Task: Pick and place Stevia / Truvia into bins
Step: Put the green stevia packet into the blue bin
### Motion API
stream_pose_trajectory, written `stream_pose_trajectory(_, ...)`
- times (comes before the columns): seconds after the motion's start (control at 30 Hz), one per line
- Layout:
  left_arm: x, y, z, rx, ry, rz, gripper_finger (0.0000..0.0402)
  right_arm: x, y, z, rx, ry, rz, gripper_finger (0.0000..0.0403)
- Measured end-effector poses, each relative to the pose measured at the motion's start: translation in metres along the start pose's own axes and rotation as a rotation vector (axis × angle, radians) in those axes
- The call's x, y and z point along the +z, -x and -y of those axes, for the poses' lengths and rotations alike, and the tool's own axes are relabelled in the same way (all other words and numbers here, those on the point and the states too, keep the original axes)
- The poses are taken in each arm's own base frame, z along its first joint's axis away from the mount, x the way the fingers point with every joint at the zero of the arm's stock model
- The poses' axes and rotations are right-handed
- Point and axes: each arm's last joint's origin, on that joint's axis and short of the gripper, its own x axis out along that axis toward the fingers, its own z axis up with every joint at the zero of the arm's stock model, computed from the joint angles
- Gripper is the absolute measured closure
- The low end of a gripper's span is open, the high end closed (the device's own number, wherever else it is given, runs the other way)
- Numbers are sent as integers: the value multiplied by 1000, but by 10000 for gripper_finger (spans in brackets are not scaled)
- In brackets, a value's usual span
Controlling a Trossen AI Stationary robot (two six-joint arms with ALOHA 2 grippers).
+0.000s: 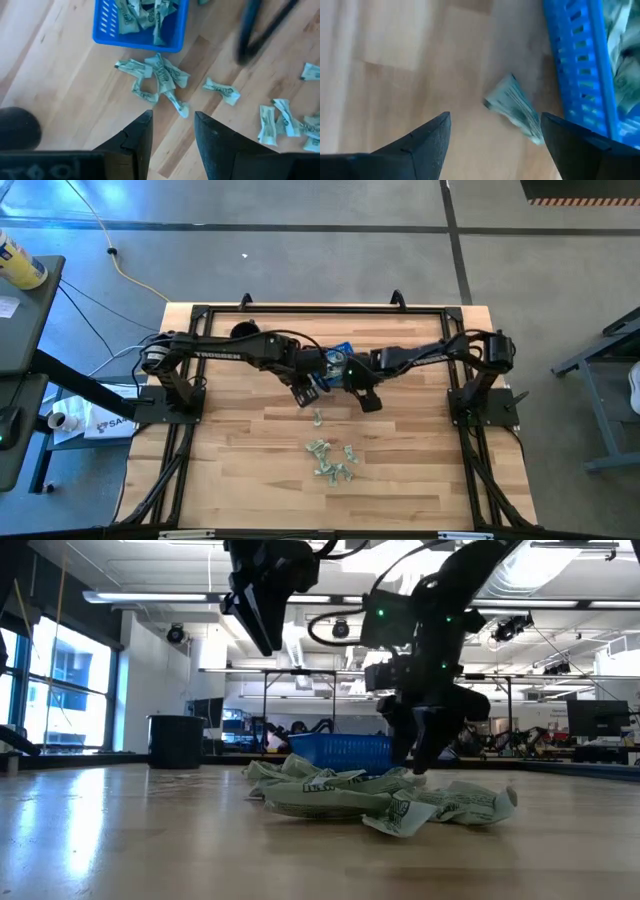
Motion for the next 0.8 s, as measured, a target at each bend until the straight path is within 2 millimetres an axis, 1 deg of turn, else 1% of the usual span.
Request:
stream_pose_trajectory(0.07, 0, 0, 0, 1, 3, 2, 225, -2, 0, 4, -2, 6, -6, 105)
stream_pose_trajectory(0.2, 0, 1, 0, 2, 8, 2, 223, 0, 0, 3, -6, 94, 9, 106)
stream_pose_trajectory(0.3, 0, 1, 0, 2, 7, 3, 223, 2, 0, 3, -14, 117, 28, 120)
stream_pose_trajectory(0.47, 1, 1, -1, 4, 11, 7, 223, 1, -2, 5, -13, 113, 22, 169)
stream_pose_trajectory(0.67, 1, 1, -1, 23, 23, 16, 222, -2, -14, 5, -15, 110, -35, 237)
stream_pose_trajectory(0.8, 1, 1, -1, 24, 24, 14, 222, -4, -17, 4, -7, 49, -60, 277)
